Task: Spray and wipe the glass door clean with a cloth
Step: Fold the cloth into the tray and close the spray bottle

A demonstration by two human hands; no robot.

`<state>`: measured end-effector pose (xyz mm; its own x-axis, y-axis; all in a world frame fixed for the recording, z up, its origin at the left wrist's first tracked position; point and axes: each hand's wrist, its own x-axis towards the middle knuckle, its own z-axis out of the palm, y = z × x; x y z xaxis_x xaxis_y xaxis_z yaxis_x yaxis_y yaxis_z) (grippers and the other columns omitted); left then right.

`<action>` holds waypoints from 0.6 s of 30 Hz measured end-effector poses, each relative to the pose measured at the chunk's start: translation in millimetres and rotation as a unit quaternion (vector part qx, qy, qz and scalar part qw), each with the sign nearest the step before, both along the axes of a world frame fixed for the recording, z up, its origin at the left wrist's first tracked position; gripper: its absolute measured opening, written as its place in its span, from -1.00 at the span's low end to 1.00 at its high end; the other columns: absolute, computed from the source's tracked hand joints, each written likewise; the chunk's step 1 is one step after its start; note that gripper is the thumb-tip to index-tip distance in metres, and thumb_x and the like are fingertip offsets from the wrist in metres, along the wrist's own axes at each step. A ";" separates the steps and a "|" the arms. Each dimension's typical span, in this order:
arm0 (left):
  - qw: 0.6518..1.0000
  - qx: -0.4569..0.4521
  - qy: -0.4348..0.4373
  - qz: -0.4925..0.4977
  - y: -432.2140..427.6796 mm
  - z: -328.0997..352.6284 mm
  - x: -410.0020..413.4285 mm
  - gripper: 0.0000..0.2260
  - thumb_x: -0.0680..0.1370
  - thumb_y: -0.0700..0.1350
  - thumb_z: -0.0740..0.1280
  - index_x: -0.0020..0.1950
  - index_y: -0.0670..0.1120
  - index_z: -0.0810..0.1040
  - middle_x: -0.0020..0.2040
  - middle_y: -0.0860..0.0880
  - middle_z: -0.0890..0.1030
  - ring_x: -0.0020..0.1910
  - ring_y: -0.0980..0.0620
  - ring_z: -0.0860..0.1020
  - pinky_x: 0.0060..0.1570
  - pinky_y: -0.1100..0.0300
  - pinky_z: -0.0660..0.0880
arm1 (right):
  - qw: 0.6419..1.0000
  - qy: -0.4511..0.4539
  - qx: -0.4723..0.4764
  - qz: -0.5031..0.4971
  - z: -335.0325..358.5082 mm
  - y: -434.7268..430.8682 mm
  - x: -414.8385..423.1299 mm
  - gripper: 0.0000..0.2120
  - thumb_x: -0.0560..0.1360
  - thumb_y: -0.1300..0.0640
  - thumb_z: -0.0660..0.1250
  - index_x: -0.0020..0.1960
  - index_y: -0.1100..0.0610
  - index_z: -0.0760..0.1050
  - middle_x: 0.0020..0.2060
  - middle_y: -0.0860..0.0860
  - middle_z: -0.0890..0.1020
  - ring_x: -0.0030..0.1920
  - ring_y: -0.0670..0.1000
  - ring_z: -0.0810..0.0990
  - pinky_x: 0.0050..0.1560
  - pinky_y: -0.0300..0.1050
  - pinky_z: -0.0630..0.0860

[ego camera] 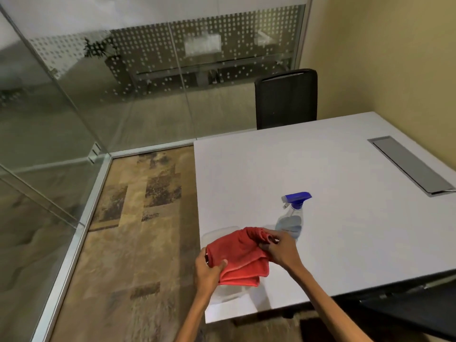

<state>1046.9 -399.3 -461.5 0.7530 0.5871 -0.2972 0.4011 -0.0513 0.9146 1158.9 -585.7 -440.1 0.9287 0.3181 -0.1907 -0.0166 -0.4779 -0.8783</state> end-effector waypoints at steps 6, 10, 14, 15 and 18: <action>0.983 0.136 0.119 0.038 -10.9 -17.1 4.7 -0.60 0.38 -0.08 0.56 0.16 -0.12 0.58 0.03 -0.11 0.66 0.05 -0.17 0.60 -0.02 0.08 0.51 | 0.998 -0.001 -0.054 0.029 -23.4 8.7 3.5 -0.78 0.29 0.15 0.48 -0.06 0.12 0.68 -0.25 0.05 0.72 -0.19 0.11 0.67 -0.14 -0.10 0.55; 0.957 0.227 0.180 0.009 -21.0 -23.0 13.3 -0.59 0.44 0.01 0.50 0.24 -0.07 0.55 0.09 -0.12 0.66 0.10 -0.19 0.60 0.02 0.05 0.49 | 0.993 -0.020 -0.105 0.054 -39.8 18.0 -1.9 -0.70 0.30 0.19 0.44 0.04 0.12 0.62 -0.17 0.03 0.71 -0.13 0.11 0.65 -0.16 -0.14 0.43; 0.923 0.303 0.235 -0.025 -23.5 -33.4 14.7 -0.56 0.48 0.08 0.43 0.31 -0.05 0.50 0.14 -0.10 0.63 0.19 -0.14 0.57 0.24 -0.02 0.43 | 0.983 -0.053 -0.150 0.087 -53.1 19.4 -6.3 -0.74 0.38 0.18 0.38 0.07 0.13 0.55 -0.13 0.06 0.69 -0.10 0.16 0.63 -0.21 -0.12 0.37; 0.916 0.314 0.246 -0.032 -23.2 -35.7 13.7 -0.57 0.50 0.08 0.41 0.31 -0.06 0.50 0.15 -0.11 0.62 0.22 -0.13 0.54 0.30 -0.03 0.38 | 0.980 -0.065 -0.163 0.095 -55.4 18.8 -6.1 -0.75 0.41 0.16 0.37 0.08 0.13 0.53 -0.12 0.07 0.68 -0.09 0.17 0.63 -0.21 -0.11 0.37; 0.902 0.338 0.264 -0.047 -22.5 -38.5 10.3 -0.57 0.54 0.07 0.36 0.36 -0.06 0.45 0.21 -0.11 0.56 0.31 -0.11 0.44 0.39 0.01 0.22 | 0.964 -0.108 -0.213 0.121 -64.5 18.2 -2.7 -0.78 0.47 0.09 0.31 0.10 0.11 0.47 -0.10 0.08 0.67 -0.09 0.20 0.63 -0.16 -0.03 0.47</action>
<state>1057.3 -421.8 -500.0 0.6669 0.7098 -0.2266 0.7365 -0.5820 0.3447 1156.2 -567.5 -504.6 0.8694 0.4666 -0.1623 0.3023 -0.7622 -0.5724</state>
